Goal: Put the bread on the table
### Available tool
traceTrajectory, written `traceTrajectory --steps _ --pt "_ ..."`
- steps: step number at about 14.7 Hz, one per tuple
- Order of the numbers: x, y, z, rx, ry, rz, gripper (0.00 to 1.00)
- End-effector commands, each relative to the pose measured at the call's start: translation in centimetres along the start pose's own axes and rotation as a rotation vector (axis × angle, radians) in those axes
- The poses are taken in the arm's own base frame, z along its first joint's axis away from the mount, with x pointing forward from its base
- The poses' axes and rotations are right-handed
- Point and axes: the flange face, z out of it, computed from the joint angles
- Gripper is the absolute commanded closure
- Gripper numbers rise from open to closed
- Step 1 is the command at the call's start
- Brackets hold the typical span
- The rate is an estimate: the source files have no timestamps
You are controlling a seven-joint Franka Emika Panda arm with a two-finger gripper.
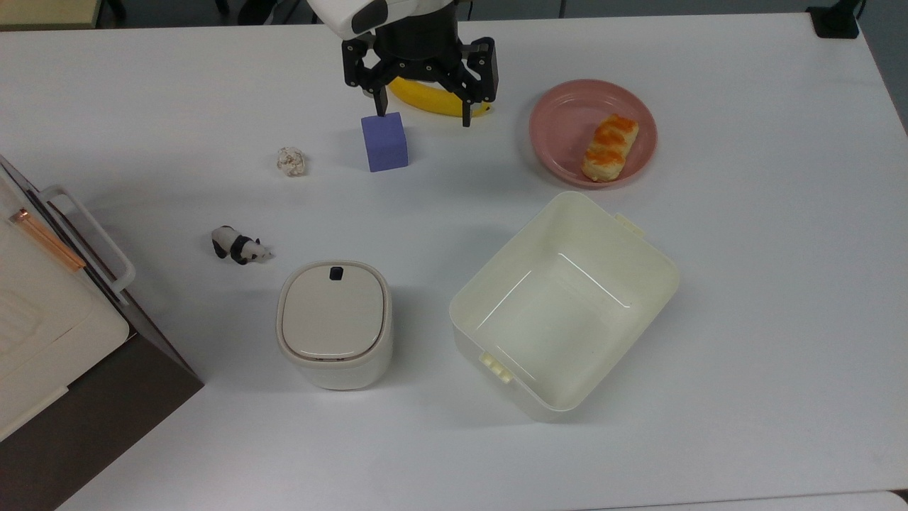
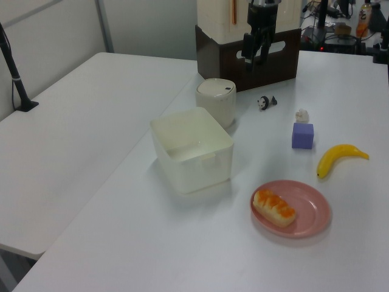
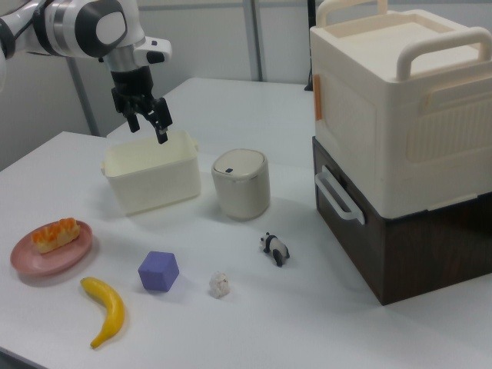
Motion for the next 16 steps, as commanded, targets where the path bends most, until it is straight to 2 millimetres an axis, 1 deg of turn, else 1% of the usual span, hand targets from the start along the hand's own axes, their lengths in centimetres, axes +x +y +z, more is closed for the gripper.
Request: traceTrajectory --steps 1,3,16 --pt "0.16 0.21 -0.37 -0.014 0.015 0.023 0.00" --pt "0.35 0.76 -0.30 -0.013 0.015 0.032 0.00" --pt "0.29 0.60 -0.34 -0.015 0.014 0.011 0.00"
